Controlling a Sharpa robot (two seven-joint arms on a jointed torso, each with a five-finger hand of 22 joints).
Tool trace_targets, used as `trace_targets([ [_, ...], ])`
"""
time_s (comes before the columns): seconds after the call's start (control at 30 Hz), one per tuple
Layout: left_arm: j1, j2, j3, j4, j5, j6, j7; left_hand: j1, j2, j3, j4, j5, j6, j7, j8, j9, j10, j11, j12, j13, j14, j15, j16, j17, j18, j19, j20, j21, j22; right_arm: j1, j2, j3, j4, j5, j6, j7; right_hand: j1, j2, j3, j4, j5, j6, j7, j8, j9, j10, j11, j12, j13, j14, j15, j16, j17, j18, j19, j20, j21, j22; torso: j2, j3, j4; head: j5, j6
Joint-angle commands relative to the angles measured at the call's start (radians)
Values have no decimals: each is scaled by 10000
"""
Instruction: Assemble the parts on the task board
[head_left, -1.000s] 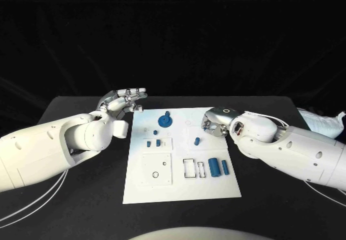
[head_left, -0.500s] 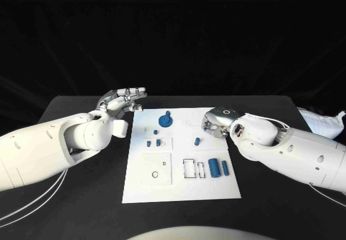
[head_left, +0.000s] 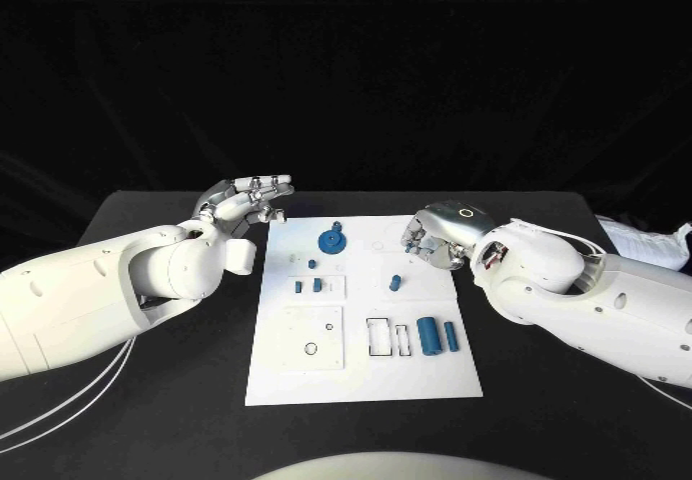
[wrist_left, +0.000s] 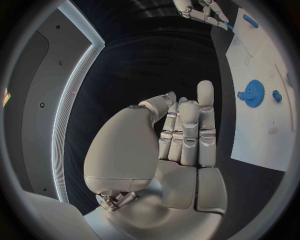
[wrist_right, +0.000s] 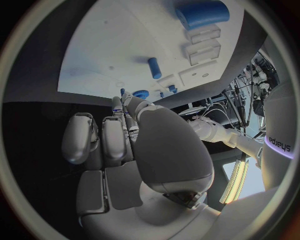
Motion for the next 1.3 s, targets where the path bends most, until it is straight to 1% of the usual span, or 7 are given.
trace_targets([
  [0.03,4,26,2,5,-5,209,8,74,27,-10,-57,-21,-74,-4,46,-9,-67,4,46,4,-91,-3,-58,-9,108,-30,-13,-48,-13,-94,10,7,467,284,-215,-45,-110,-20,57,-14,20,40,64,-23,21,315,-255,-36,1,408,-46,43,0,74,75,-11,57,13,5,3,23,44,-2],
  [0.13,2,56,1,-5,-5,223,6,74,27,-10,-57,-21,-74,-4,46,-9,-67,4,46,4,-91,-3,-58,-9,108,-30,-13,-48,-13,-214,115,10,915,364,-228,21,-119,-22,78,-33,21,40,74,-29,24,324,-248,-46,-5,407,-44,43,-2,74,77,-10,59,16,-4,-6,31,118,9],
  [0.3,0,114,1,-28,-5,244,6,75,28,-13,-59,-21,-78,-2,44,-9,-72,6,47,3,-94,-2,-60,-13,107,-31,-13,-50,-14,-458,422,-15,1256,399,-175,129,-133,-28,112,-65,26,38,87,-40,29,332,-241,-65,-16,404,-40,42,-8,76,76,-7,56,9,-3,-16,30,268,-25],
  [0.4,-2,162,0,-39,-5,274,4,76,30,-17,-64,-21,-87,2,41,-11,-82,11,49,2,-100,1,-63,-22,106,-32,-12,-54,-17,-636,725,-111,1298,377,-80,220,-136,-26,131,-83,29,36,94,-46,32,335,-237,-74,-21,401,-39,35,-19,77,75,-6,55,5,2,-17,48,364,-74],
  [0.57,-6,228,-3,-50,-5,327,-4,75,30,-23,-68,-22,-93,5,40,-11,-88,13,52,1,-105,4,-67,-30,105,-34,-10,-57,-19,-1027,1229,-276,1085,327,166,357,-153,-24,186,-133,34,26,113,-65,38,338,-225,-103,-37,396,-34,31,-31,84,64,-2,39,-28,-7,-32,50,504,-149],
  [0.77,-9,281,-6,-68,-6,356,0,75,30,-23,-68,-22,-93,5,40,-11,-88,13,52,1,-105,4,-67,-30,105,-34,-10,-57,-19,-1285,1643,-402,695,320,385,451,-172,-26,219,-165,37,18,124,-79,41,336,-216,-123,-48,392,-30,28,-39,86,60,1,33,-40,8,-39,32,647,-229],
  [1.3,-10,325,-7,-81,-51,427,-15,71,32,-34,-71,-23,-99,9,40,-12,-96,17,59,0,-116,8,-74,-49,103,-37,-8,-62,-23,-1475,2106,-506,190,85,536,434,-184,-27,238,-184,41,11,132,-88,43,334,-211,-134,-54,389,-27,21,-50,89,54,3,25,-55,2,-15,23,806,-376],
])
